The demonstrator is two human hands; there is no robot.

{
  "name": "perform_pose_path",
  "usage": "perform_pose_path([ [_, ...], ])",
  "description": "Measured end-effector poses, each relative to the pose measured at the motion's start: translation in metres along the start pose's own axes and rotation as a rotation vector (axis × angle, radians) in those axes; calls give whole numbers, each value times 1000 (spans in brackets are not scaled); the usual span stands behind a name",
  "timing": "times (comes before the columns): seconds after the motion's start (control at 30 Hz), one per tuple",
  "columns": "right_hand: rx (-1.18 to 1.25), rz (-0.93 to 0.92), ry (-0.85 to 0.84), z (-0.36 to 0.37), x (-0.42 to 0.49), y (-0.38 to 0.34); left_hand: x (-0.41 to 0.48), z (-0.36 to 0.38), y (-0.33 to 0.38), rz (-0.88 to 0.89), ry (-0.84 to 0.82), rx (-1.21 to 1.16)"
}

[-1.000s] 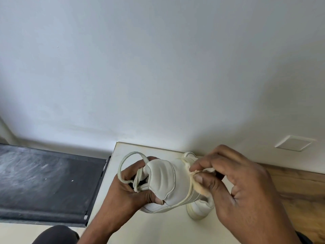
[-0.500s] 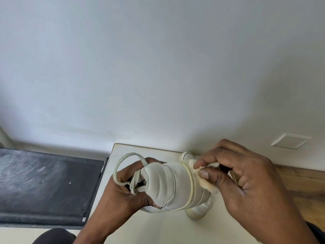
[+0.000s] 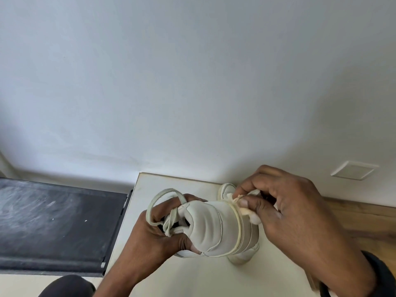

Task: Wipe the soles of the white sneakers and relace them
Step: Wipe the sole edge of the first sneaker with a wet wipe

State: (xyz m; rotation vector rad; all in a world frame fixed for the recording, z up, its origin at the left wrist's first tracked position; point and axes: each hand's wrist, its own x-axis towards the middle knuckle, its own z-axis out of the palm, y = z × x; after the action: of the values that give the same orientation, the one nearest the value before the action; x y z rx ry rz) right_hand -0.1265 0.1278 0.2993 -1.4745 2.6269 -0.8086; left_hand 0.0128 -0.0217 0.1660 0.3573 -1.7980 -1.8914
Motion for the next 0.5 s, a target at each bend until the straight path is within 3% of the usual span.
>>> perform_pose_path([
  [0.13, 11, 61, -24, -2, 3, 8, 1, 1, -1, 10, -28, 34],
  [0.27, 108, 10, -112, -10, -1, -8, 2, 3, -1, 4, -35, 41],
  [0.5, -48, 113, -196, -1, 17, 17, 0, 7, 3, -13, -66, 23],
])
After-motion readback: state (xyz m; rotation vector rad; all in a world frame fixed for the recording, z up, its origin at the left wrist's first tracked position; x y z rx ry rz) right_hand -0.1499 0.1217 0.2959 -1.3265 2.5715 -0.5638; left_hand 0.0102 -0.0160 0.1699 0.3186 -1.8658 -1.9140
